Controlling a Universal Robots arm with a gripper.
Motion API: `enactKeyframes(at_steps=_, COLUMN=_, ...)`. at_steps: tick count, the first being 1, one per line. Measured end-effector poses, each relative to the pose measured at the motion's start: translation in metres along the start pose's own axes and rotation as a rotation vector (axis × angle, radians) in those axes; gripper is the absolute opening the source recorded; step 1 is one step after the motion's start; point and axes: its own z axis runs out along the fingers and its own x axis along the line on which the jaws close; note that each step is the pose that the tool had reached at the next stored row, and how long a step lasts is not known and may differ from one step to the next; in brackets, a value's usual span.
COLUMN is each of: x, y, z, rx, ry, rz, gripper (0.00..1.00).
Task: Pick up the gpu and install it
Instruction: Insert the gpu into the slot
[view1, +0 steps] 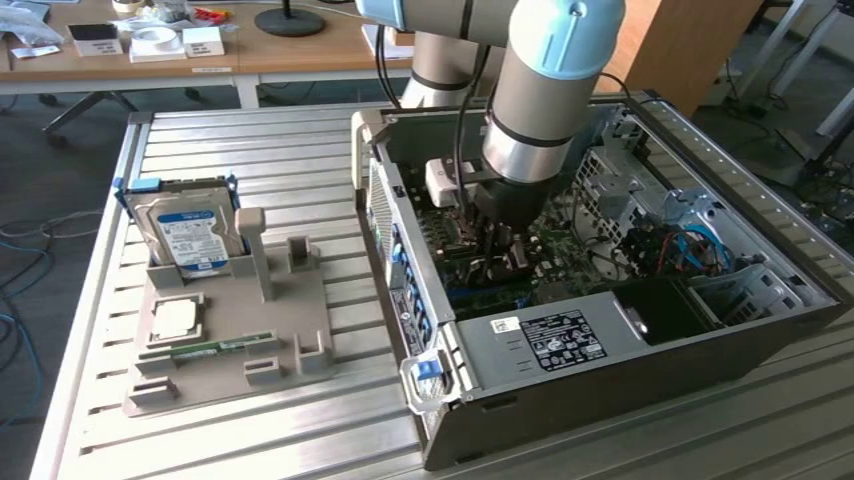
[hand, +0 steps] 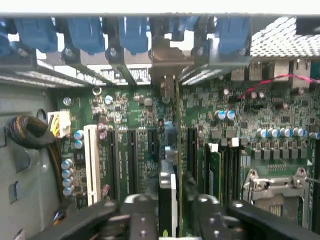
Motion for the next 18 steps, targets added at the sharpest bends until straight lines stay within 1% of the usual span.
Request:
enactKeyframes(at_steps=1, x=0.0000, y=-0.0001, z=0.0000, rx=0.0000, ry=0.0001, rz=0.000, gripper=0.33)
enactKeyframes(at_steps=2, x=0.0000, y=-0.0001, z=0.0000, rx=0.0000, ry=-0.0001, rz=0.000, gripper=0.40)
enactKeyframes(at_steps=5, x=-0.0004, y=-0.0001, z=-0.0010, rx=0.0000, ry=-0.0001, rz=0.000, gripper=0.40)
enactKeyframes(at_steps=10, x=-0.0024, y=-0.0008, z=-0.0083, rx=0.0000, ry=0.0000, rz=0.000, gripper=0.40)
enactKeyframes(at_steps=11, x=-0.0027, y=-0.0024, z=-0.0094, rx=0.0001, ry=-0.0003, rz=0.000, gripper=0.40)
enactKeyframes(at_steps=14, x=-0.0028, y=-0.0052, z=-0.0098, rx=0.0000, ry=-0.0001, rz=0.000, gripper=0.40)
enactKeyframes(at_steps=18, x=-0.0029, y=-0.0053, z=-0.0098, rx=0.0000, ry=-0.0001, rz=0.000, gripper=0.40)
